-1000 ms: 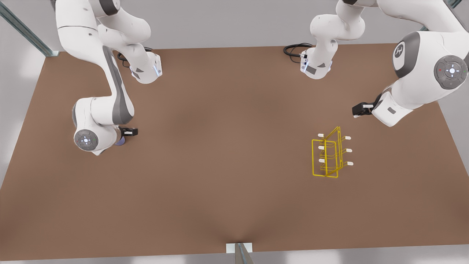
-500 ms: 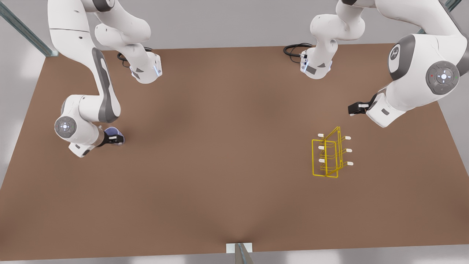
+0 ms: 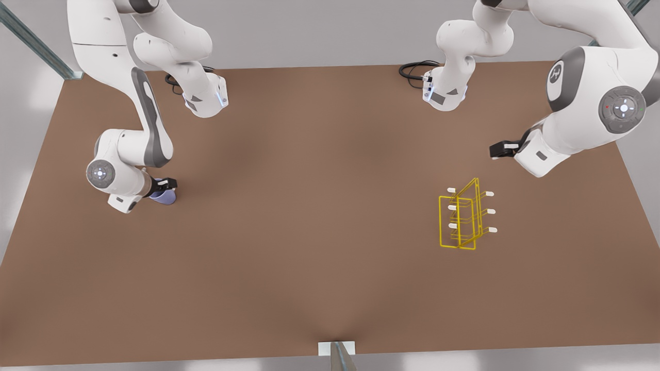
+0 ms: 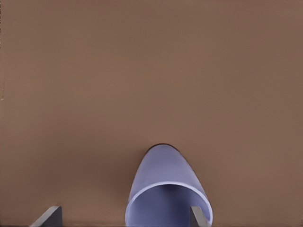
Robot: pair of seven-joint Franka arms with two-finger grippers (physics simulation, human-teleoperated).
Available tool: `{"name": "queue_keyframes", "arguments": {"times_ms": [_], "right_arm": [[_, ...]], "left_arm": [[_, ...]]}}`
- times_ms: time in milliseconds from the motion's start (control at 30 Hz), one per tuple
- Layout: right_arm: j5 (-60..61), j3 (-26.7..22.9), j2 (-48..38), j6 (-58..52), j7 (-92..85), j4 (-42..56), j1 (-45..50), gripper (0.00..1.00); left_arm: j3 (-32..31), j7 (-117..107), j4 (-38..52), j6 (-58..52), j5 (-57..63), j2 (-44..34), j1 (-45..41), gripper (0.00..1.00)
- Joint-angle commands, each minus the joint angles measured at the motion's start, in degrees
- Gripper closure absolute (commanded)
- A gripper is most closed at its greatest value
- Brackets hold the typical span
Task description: Place the cup on the cup holder
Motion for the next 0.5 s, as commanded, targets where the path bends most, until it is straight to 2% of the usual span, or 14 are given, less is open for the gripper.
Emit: {"name": "queue_keyframes", "arguments": {"times_ms": [0,467], "right_arm": [[0.0,0.0,0.1,-1.4,-7.6,0.0,0.3,0.00],[-1.5,-0.2,5.0,-0.8,-6.5,0.2,0.0,0.00]], "left_arm": [[0.0,-0.2,0.0,-0.4,0.1,-0.1,-0.1,0.00],[0.1,0.1,0.1,-0.8,0.4,0.0,0.2,0.00]]}}
